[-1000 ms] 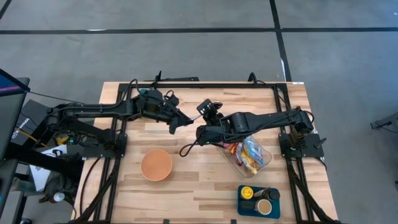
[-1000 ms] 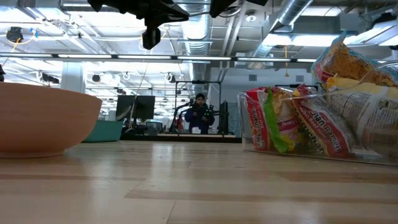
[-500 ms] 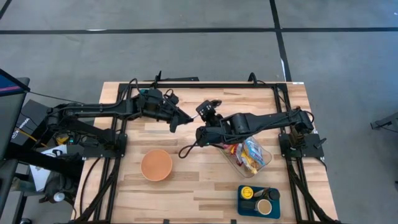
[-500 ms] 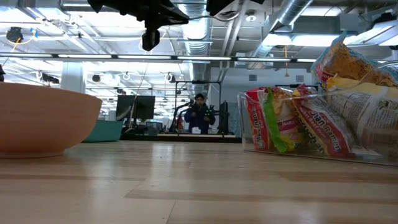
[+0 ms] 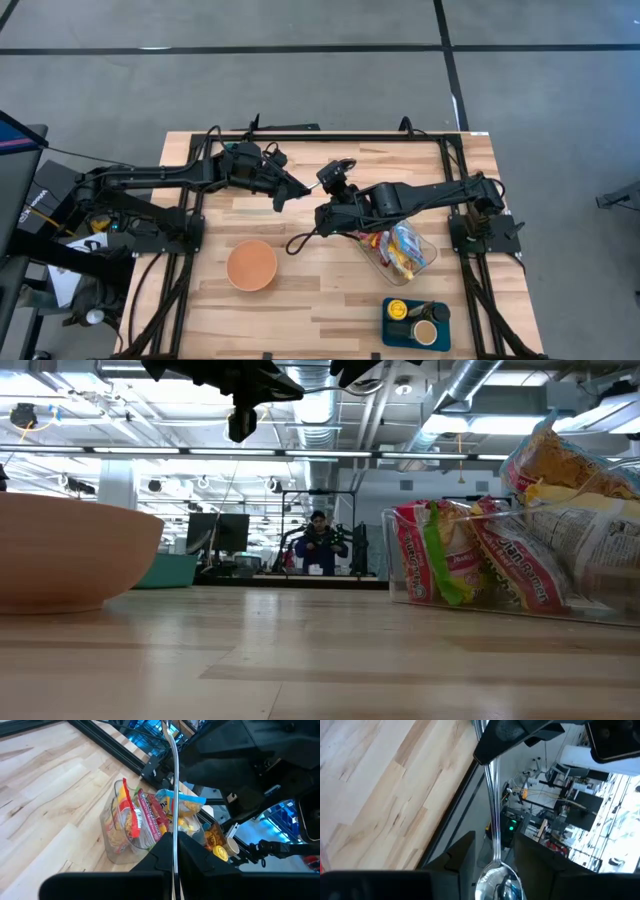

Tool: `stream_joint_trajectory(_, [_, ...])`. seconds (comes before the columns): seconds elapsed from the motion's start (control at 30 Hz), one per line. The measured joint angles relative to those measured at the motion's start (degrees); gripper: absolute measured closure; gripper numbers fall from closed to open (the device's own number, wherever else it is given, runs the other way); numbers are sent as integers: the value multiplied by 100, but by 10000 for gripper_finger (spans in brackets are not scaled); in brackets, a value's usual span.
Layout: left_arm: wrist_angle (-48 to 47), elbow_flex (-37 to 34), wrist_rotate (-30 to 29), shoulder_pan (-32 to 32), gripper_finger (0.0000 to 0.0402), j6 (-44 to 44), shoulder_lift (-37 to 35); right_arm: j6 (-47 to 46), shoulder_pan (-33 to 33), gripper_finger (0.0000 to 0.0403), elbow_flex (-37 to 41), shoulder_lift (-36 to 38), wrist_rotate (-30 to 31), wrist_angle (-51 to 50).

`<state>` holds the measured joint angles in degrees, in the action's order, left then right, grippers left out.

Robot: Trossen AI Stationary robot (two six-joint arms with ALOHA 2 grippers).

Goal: Pick & Place Food Item
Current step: Put the silver spoon into the green bin

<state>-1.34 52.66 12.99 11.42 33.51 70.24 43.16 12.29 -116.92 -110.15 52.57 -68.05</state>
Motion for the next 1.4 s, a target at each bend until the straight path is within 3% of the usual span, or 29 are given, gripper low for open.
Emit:
stream_joint_trajectory(0.33, [-31,-1,4,-2,398,0,-2,12,18,247,0,0,503,51])
stream_joint_trajectory(0.83, [-42,0,-249,263,398,170,0,-181,356,311,-4,118,891,187])
stream_joint_trajectory(1.03, [-72,0,-247,660,398,173,0,-1209,665,330,0,484,1339,-29])
stream_joint_trajectory(1.4, [-522,-8,-186,1649,397,91,-186,-3984,954,338,0,1136,1344,-817])
